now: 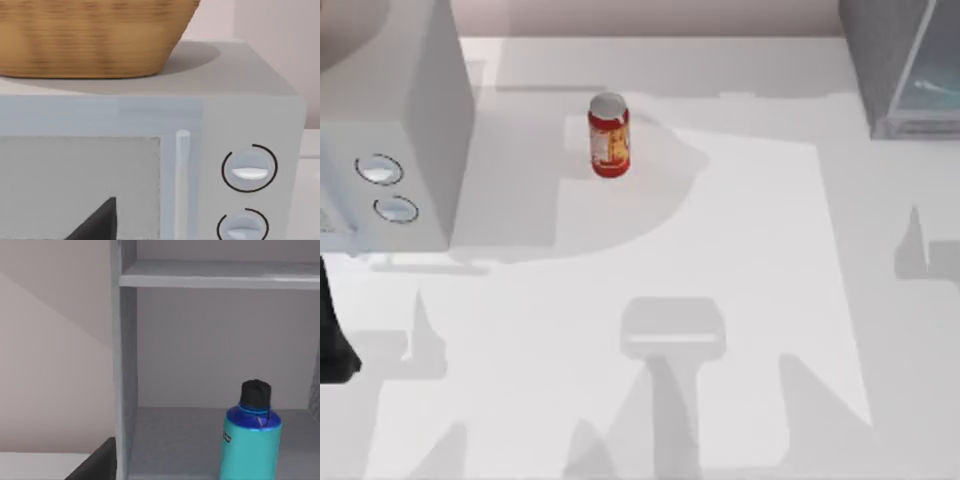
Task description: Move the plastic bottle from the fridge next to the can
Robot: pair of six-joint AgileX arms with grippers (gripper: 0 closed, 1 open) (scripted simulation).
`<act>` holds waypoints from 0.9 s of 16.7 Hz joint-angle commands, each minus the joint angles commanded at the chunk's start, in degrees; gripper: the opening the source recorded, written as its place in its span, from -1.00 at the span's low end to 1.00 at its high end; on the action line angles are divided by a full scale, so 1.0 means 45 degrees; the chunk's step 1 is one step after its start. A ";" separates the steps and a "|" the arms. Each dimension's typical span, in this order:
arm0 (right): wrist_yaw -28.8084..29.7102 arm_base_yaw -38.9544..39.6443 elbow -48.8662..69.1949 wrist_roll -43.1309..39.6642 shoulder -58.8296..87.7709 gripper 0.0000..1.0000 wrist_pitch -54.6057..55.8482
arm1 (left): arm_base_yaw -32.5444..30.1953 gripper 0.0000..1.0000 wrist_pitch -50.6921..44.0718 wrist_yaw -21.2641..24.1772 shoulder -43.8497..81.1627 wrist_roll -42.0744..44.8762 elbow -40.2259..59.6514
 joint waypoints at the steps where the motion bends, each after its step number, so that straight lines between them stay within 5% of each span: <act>1: -0.0131 -0.0156 0.0632 -0.0004 0.1514 1.00 0.0702 | 0.0000 1.00 0.0000 0.0000 0.0000 0.0000 0.0000; 9: -0.1119 -0.1337 0.5411 -0.0043 1.3286 1.00 0.6009 | 0.0000 1.00 0.0000 0.0000 0.0000 0.0000 0.0000; 15: -0.1546 -0.1850 0.7479 -0.0062 1.7656 1.00 0.8306 | 0.0000 1.00 0.0000 0.0000 0.0000 0.0000 0.0000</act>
